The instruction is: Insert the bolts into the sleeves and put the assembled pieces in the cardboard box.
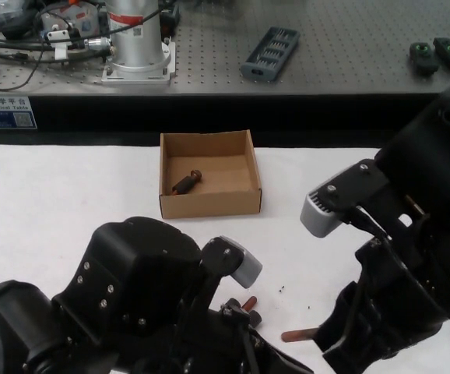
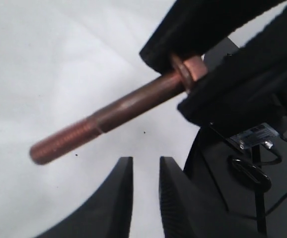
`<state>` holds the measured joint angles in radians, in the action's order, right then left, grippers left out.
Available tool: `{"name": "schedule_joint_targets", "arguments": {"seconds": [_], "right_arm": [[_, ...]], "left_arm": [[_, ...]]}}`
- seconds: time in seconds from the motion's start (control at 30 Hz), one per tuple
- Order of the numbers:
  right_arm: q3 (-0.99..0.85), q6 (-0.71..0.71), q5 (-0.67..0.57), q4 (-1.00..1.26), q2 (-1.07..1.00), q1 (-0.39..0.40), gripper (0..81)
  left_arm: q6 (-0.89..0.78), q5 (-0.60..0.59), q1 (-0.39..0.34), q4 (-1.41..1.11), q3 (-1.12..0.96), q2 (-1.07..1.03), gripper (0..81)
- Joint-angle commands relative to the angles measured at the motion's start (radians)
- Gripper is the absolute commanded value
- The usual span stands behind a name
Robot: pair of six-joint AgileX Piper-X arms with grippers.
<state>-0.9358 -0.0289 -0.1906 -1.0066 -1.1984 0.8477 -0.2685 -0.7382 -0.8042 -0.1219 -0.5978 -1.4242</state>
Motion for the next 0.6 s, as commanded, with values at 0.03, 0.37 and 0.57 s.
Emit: {"name": "schedule_joint_targets", "arguments": {"seconds": [0.03, 0.37, 0.57], "right_arm": [[0.003, 0.029, 0.002, 0.001, 0.015, -0.033, 10.6], [0.013, 0.041, -0.057, -0.041, 0.015, -0.065, 10.6], [0.013, 0.022, -0.112, -0.035, 0.015, -0.065, 10.6]], "left_arm": [[-0.001, 0.024, 0.043, -0.006, -0.005, 0.0, 15.0], [-0.007, 0.186, 0.135, -0.112, -0.005, 0.0, 15.0], [-0.048, 0.201, 0.131, -0.138, -0.008, 0.0, 15.0]]}}
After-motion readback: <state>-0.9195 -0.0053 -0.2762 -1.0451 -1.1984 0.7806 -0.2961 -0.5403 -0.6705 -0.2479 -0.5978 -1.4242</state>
